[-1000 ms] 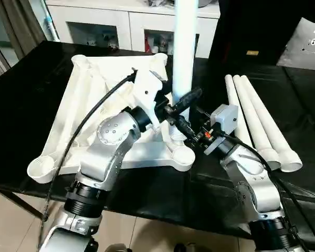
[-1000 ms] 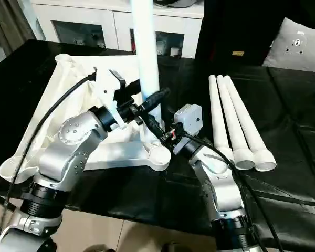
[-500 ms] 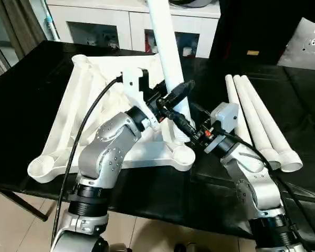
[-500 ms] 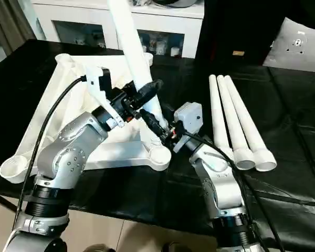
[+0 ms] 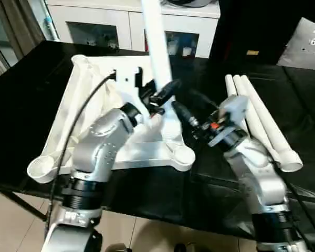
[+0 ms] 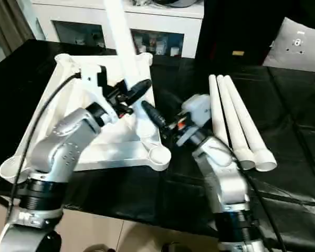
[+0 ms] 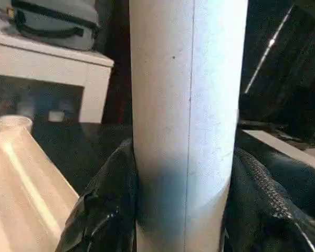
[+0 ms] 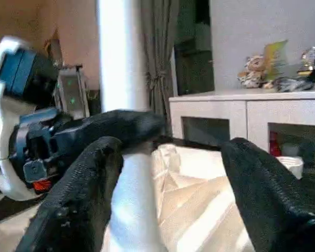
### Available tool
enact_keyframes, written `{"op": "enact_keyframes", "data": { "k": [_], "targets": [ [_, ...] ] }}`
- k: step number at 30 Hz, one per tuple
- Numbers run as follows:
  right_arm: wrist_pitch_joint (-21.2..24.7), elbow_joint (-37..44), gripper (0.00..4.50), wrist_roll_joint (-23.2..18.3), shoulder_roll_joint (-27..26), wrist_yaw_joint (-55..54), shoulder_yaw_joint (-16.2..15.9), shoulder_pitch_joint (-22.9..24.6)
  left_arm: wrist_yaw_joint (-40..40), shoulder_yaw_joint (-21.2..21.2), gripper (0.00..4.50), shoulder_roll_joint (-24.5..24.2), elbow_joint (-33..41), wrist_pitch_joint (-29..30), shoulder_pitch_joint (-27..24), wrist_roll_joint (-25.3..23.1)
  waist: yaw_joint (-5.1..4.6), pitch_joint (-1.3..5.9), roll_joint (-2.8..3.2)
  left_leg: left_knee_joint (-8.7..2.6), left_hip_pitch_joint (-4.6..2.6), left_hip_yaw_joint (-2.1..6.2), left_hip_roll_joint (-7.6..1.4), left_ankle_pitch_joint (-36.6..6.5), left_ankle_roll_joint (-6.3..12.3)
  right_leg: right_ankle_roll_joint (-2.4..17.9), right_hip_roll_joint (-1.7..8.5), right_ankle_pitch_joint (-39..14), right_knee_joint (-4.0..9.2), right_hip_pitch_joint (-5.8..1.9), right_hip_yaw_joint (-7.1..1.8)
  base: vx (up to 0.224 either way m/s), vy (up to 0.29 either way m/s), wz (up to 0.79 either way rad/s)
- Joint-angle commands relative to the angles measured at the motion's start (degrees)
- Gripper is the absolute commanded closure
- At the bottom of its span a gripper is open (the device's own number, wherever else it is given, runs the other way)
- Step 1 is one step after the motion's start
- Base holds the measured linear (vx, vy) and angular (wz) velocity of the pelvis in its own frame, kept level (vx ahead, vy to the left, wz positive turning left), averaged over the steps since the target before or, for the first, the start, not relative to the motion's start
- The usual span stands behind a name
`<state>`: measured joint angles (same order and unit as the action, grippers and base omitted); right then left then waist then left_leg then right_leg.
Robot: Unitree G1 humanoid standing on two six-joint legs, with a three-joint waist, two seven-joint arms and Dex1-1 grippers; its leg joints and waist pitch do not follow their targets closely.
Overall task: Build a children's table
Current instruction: Pick table leg
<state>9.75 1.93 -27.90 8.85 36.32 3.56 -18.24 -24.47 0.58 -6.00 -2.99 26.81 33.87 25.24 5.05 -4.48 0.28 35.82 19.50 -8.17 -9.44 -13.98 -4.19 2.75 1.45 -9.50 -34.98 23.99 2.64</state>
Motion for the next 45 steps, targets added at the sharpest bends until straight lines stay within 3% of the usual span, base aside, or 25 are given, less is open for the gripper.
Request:
{"op": "enact_keyframes", "data": {
  "k": [1,5,7,8,11,12,14,17,22,28,29,32,38,39,41,45],
  "targets": [
    [3.4,1.1,0.84,-3.4,1.0,-0.7,2.6,-1.1,-1.4,0.1,2.61,-0.7,0.5,1.5,1.0,1.1,0.01,5.08,0.04,-3.5,1.0,0.4,-2.17,3.6,6.03,9.2,5.16,-8.1,3.49,-4.69,-2.87,0.0,0.0,0.0],
    [13.8,1.4,0.63,-5.6,6.9,0.3,3.9,-1.8,-7.1,-0.3,2.61,-3.5,2.3,5.0,1.4,4.8,0.09,5.05,0.0,-3.38,0.98,0.24,-1.91,3.5,5.11,8.9,4.99,-9.6,3.64,-4.71,-2.86,0.0,0.0,0.0],
    [13.8,1.4,0.63,-5.6,6.9,0.3,3.9,-1.8,-7.1,-0.3,2.61,-3.5,2.3,5.0,1.4,4.8,0.23,5.12,0.03,-3.31,1.03,0.22,-1.89,3.9,5.16,8.9,5.07,-9.5,3.61,-4.71,-2.91,0.0,0.0,0.0],
    [17.1,2.3,0.63,-7.8,9.4,2.2,4.0,-1.9,-10.3,0.0,2.61,-4.3,3.3,6.8,1.9,7.4,0.14,5.12,-0.16,-3.28,1.19,0.16,-1.86,3.6,5.26,8.8,5.16,-9.9,3.71,-4.84,-2.83,0.0,0.0,0.0],
    [18.9,2.8,0.63,-9.0,10.6,3.2,4.1,-1.9,-11.9,0.2,2.61,-4.7,3.8,7.8,2.1,8.9,0.26,5.09,-0.17,-3.27,1.16,0.15,-1.82,4.0,5.41,8.9,5.04,-10.1,3.73,-4.83,-2.81,0.0,0.0,0.0],
    [22.9,4.0,0.63,-11.8,13.6,5.7,4.0,-1.7,-15.3,0.7,2.61,-5.4,5.4,10.0,2.5,12.5,0.29,5.01,-0.32,-3.3,1.12,0.17,-1.84,4.0,5.64,8.7,4.95,-10.6,3.74,-4.78,-2.74,0.0,0.0,0.0],
    [25.4,5.0,0.63,-14.1,15.5,7.8,4.1,-1.2,-17.4,1.1,2.61,-5.8,6.5,11.7,2.7,15.2,0.49,5.01,-0.21,-3.21,1.16,0.18,-1.9,4.1,5.89,9.0,4.99,-10.7,3.71,-4.81,-2.79,0.0,0.0,0.0],
    [27.4,5.7,0.63,-17.1,16.6,10.0,5.6,-0.8,-19.9,2.8,2.61,-5.3,8.5,15.0,2.7,21.6,0.58,5.04,-0.34,-3.08,1.31,0.05,-1.77,4.1,6.1,9.3,5.05,-11.6,3.78,-4.8,-2.73,0.0,0.0,0.0],
    [29.7,7.2,0.63,-20.8,17.0,11.4,7.0,-0.6,-21.3,3.9,2.61,-5.2,9.3,16.3,2.7,24.7,0.55,4.81,-0.51,-3.14,1.3,-0.02,-1.67,3.7,5.95,7.5,4.8,-15.4,4.4,-4.69,-2.58,0.0,0.0,0.0],
    [30.8,10.3,0.63,-22.9,19.3,15.7,5.9,0.3,-23.3,2.5,2.61,-7.1,8.9,16.6,3.0,23.6,0.62,4.87,-0.45,-3.16,1.16,0.11,-1.74,4.2,6.16,6.3,4.72,-15.7,4.38,-4.58,-2.51,0.0,0.0,0.0],
    [30.5,11.5,0.63,-21.4,20.7,17.8,3.6,0.1,-24.2,-0.3,2.61,-8.4,8.8,14.7,3.2,20.0,0.68,4.84,-0.49,-3.22,1.11,0.17,-1.77,4.0,6.15,5.9,4.66,-16.5,4.51,-4.56,-2.48,0.0,0.0,0.0],
    [30.0,11.7,0.63,-19.4,21.4,18.7,1.3,-0.5,-25.6,-3.1,2.61,-9.4,8.8,12.8,3.4,16.9,0.63,4.85,-0.43,-3.25,1.08,0.23,-1.9,4.3,6.07,4.8,4.82,-17.3,4.47,-4.5,-2.54,0.0,0.0,0.0],
    [28.0,10.1,0.63,-14.4,22.3,20.0,-3.3,-2.1,-28.6,-8.0,2.61,-10.9,8.5,9.4,4.6,12.2,0.59,4.88,-0.58,-3.22,1.2,0.17,-1.9,4.4,5.18,5.5,4.94,-15.9,4.26,-4.6,-2.72,0.0,0.0,0.0],
    [28.0,10.1,0.63,-14.4,22.3,20.0,-3.3,-2.1,-28.6,-8.0,2.61,-10.9,8.5,9.4,4.6,12.2,0.55,4.91,-0.9,-3.24,1.17,0.15,-1.93,4.4,5.16,5.4,4.93,-16.0,4.24,-4.59,-2.7,0.0,0.0,0.0],
    [26.1,9.0,0.63,-11.6,22.4,20.8,-5.9,-2.9,-30.7,-10.1,2.61,-11.5,8.2,8.4,5.2,10.8,0.52,4.91,-0.95,-3.25,1.21,0.11,-1.88,4.5,4.97,5.7,5.0,-15.7,4.12,-4.67,-2.72,0.0,0.0,0.0],
    [25.0,7.8,0.63,-9.8,22.0,21.1,-7.5,-3.5,-32.8,-12.4,2.61,-11.9,8.4,6.9,5.3,9.0,0.52,4.97,-0.83,-3.24,1.24,0.15,-2.03,4.7,4.84,6.6,5.13,-14.1,3.84,-4.72,-2.8,0.0,0.0,0.0]
  ]
}}
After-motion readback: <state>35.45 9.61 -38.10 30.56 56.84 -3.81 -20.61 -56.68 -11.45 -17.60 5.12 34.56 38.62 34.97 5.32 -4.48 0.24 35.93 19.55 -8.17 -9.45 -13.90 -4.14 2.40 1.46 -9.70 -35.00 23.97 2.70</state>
